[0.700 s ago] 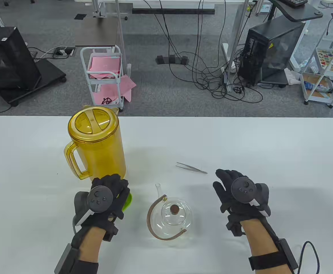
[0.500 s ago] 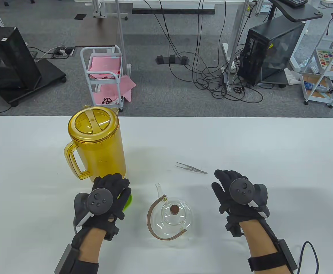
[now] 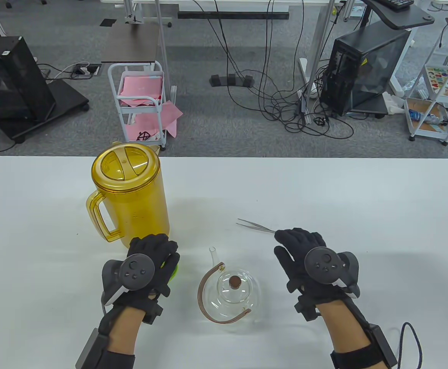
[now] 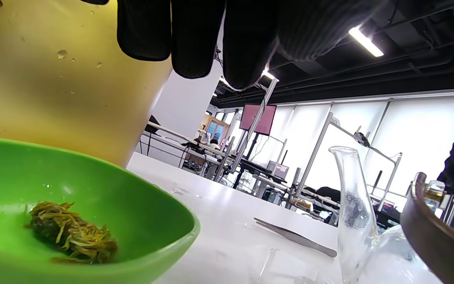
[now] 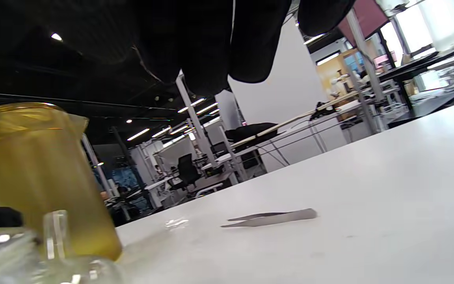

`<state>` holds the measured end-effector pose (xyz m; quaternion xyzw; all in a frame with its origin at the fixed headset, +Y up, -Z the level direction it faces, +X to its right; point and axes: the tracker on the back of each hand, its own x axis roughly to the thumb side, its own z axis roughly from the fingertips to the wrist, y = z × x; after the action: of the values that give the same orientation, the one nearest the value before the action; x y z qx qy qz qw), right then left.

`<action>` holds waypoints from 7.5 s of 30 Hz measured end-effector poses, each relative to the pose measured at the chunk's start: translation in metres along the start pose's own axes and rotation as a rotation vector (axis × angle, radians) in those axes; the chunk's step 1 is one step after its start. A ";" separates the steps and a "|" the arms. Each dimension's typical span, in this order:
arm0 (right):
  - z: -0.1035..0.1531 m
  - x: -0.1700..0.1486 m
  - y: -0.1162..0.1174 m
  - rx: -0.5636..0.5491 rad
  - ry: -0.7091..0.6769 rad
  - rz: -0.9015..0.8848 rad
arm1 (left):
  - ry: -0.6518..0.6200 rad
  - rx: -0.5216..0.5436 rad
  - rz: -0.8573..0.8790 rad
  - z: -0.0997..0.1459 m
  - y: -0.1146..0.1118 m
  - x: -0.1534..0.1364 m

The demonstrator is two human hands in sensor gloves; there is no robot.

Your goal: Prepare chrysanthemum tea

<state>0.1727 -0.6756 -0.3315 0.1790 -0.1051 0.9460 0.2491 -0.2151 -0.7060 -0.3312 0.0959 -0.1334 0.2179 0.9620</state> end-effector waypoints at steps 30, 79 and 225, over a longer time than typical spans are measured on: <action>0.018 0.091 0.039 0.081 -0.271 0.179 | -0.011 -0.013 -0.002 0.000 -0.002 0.003; 0.009 -0.129 0.002 -0.019 0.715 0.312 | 0.000 -0.014 -0.029 0.002 -0.002 0.005; -0.037 0.025 0.000 -0.118 0.196 -0.696 | 0.135 0.042 -0.054 0.013 0.036 0.026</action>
<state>0.1418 -0.6546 -0.3557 0.0979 -0.0678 0.8095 0.5749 -0.2109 -0.6673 -0.3063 0.1045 -0.0610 0.2004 0.9722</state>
